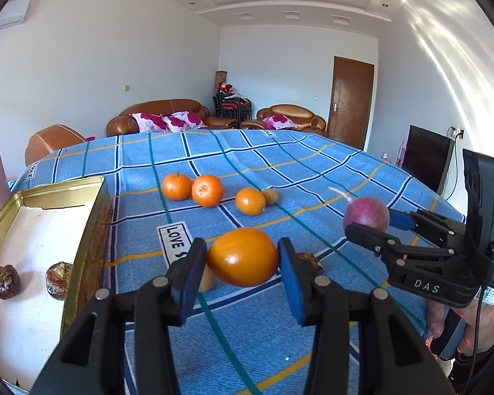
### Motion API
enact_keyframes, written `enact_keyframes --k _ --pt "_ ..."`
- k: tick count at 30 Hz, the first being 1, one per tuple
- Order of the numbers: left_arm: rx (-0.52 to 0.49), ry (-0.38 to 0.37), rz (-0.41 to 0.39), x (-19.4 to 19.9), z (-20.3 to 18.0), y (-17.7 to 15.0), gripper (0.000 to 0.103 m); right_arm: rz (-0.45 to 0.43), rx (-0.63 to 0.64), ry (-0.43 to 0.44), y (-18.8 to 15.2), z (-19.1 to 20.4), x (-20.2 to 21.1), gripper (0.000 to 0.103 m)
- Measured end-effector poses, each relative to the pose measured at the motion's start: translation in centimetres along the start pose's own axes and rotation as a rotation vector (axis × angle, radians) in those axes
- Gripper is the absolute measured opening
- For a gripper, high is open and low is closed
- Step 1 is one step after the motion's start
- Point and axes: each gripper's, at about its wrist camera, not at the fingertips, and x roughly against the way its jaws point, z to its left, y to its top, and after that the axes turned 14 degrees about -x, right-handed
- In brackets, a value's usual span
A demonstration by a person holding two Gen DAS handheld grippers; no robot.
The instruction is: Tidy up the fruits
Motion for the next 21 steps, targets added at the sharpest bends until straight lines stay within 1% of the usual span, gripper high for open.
enact_keyframes --k 10,21 --pt "-0.003 0.025 -0.052 1.0 0.0 0.0 0.047 -0.039 0.01 0.022 -0.2 0.1 0.6 0.056" --pt "0.002 0.04 -0.085 1.5 0.1 -0.1 0.047 -0.082 0.028 0.039 -0.5 0.2 1.4 0.056"
